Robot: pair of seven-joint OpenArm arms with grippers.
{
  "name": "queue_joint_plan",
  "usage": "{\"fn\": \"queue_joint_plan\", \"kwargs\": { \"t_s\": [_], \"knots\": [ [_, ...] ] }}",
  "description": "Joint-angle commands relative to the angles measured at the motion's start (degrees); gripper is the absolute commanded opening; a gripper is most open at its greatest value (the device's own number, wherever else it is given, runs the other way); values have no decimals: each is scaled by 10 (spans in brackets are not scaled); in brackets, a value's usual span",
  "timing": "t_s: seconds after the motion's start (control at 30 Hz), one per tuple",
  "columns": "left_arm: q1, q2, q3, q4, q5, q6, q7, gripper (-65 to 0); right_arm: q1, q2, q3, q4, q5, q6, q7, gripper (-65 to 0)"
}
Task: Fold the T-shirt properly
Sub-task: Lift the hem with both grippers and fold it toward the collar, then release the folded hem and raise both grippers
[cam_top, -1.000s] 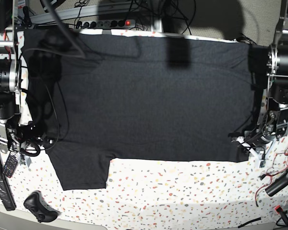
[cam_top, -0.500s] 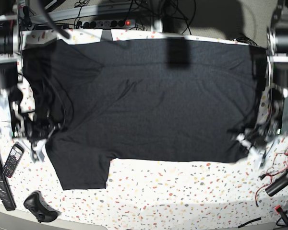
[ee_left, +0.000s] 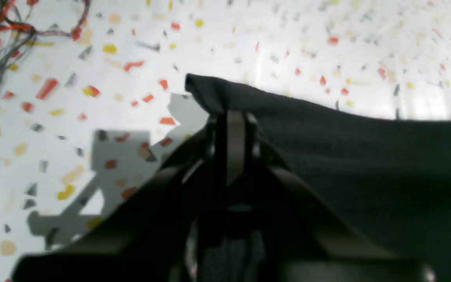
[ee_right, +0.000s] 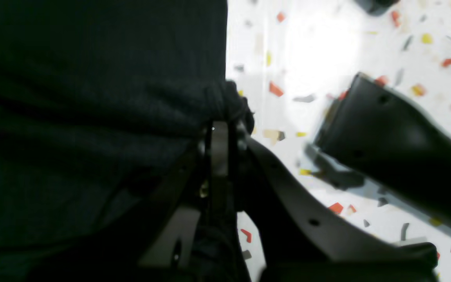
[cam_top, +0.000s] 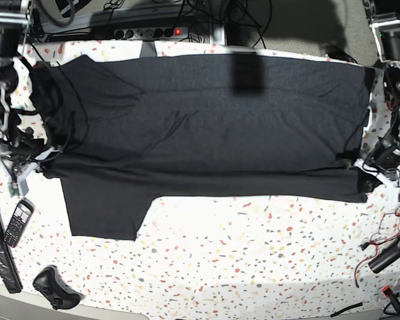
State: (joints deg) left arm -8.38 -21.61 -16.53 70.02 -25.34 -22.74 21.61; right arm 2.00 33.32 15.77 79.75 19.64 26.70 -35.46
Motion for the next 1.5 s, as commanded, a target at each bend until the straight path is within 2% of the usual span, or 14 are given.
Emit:
{"fn": "queue_joint_plan", "kwargs": {
  "t_s": [0.0,0.13,0.23,0.33,0.7,0.77,1.0,1.17,1.27,1.3,1.33,1.37,1.43,1.47],
  "knots": [
    [-7,-10,-9,16,-7,0,-11,-650,-3,13,16,21,6,0,12,-650],
    [2,-10,-29,29,-18,-3,5,-650,-46,13,48,63,10,0,11,-650],
    [5,-10,-56,37,-49,-24,20,-650,-75,12,72,82,36,0,11,-650],
    [11,-10,-74,48,-47,-39,42,-650,-102,8,100,100,35,0,11,-650],
    [85,-14,-75,50,-47,-39,38,-650,-157,-38,195,136,31,45,9,-650],
    [95,-14,-75,51,-47,-39,35,-650,-165,-40,206,136,31,56,7,-650],
    [136,-14,-85,94,-47,-39,34,-650,-194,-41,213,136,31,57,5,-650],
    [163,-14,-108,115,-46,-39,35,-650,-195,-43,213,134,31,57,-40,-650],
    [174,-12,-109,114,-22,-39,31,-650,-195,-43,213,131,31,57,-77,-650],
    [176,-12,-108,114,-17,-39,33,-650,-195,-43,213,131,31,57,-81,-629],
    [177,-12,-108,114,-17,-39,36,-650,-195,-43,213,131,31,57,-81,-562],
    [177,-11,-108,114,-17,-39,38,-620,-194,-43,213,131,32,57,-80,-499],
    [177,-11,-108,115,-17,-39,42,-452,-188,-43,213,131,50,56,-81,-409],
    [177,-11,-108,115,-17,-39,41,-389,-182,-42,213,131,68,56,-81,-392]
  ]
}}
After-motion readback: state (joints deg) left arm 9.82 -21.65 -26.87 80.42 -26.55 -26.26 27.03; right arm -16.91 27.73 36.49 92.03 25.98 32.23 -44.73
